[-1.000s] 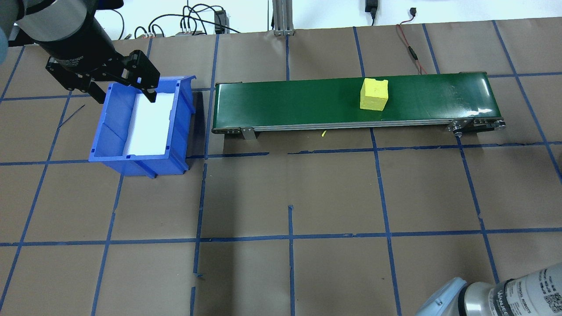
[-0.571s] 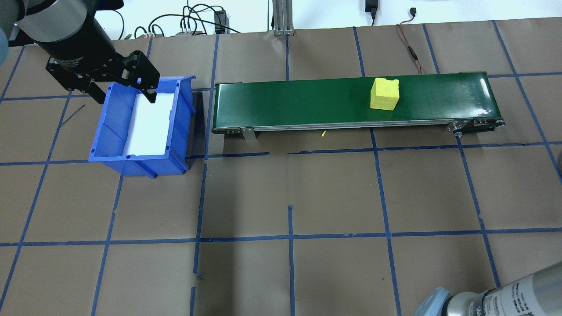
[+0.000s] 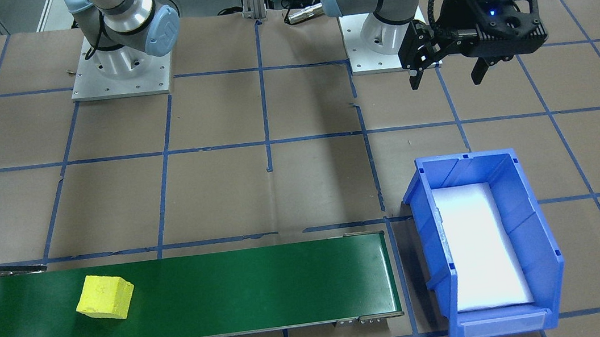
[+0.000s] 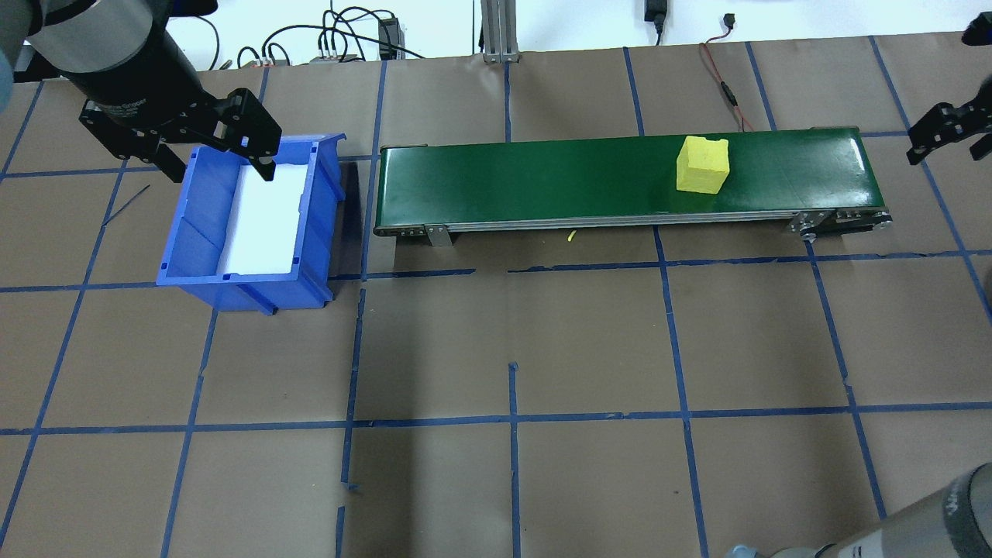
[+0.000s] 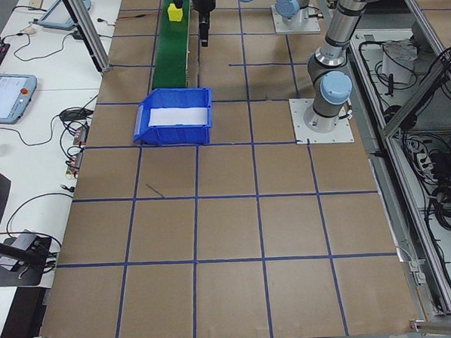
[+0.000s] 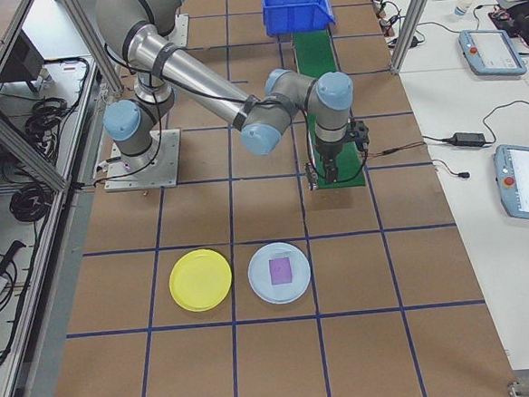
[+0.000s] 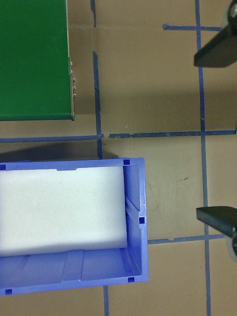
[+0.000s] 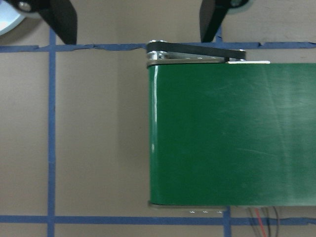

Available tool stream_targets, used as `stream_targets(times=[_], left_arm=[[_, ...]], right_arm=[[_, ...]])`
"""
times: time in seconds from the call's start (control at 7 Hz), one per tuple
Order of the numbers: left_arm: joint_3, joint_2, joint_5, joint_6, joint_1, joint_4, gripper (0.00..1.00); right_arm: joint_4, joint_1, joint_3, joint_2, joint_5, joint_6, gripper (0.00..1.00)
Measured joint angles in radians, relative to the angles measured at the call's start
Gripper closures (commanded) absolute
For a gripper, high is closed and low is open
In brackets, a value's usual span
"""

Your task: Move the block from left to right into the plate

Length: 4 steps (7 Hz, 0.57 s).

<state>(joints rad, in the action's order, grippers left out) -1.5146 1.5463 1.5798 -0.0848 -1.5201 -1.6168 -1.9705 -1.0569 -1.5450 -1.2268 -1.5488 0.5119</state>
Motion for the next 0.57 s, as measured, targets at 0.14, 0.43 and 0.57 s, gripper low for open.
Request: stream_targets(times=[0.14, 0.43, 0.57], left_arm=[[0.0, 0.0, 0.002, -0.002, 0.0, 0.0, 0.0], [0.001, 0.0, 0.003, -0.003, 0.0, 0.0, 0.0], [0.001, 0.0, 0.003, -0.003, 0.0, 0.0, 0.0]], right_arm=[[0.004, -0.053, -0.001, -0.006, 0.014, -0.078, 0.01], [0.013, -0.144, -0.002, -0.008, 0.038, -0.237, 0.02], [0.012, -0.166, -0.003, 0.002, 0.073, -0.3, 0.02]])
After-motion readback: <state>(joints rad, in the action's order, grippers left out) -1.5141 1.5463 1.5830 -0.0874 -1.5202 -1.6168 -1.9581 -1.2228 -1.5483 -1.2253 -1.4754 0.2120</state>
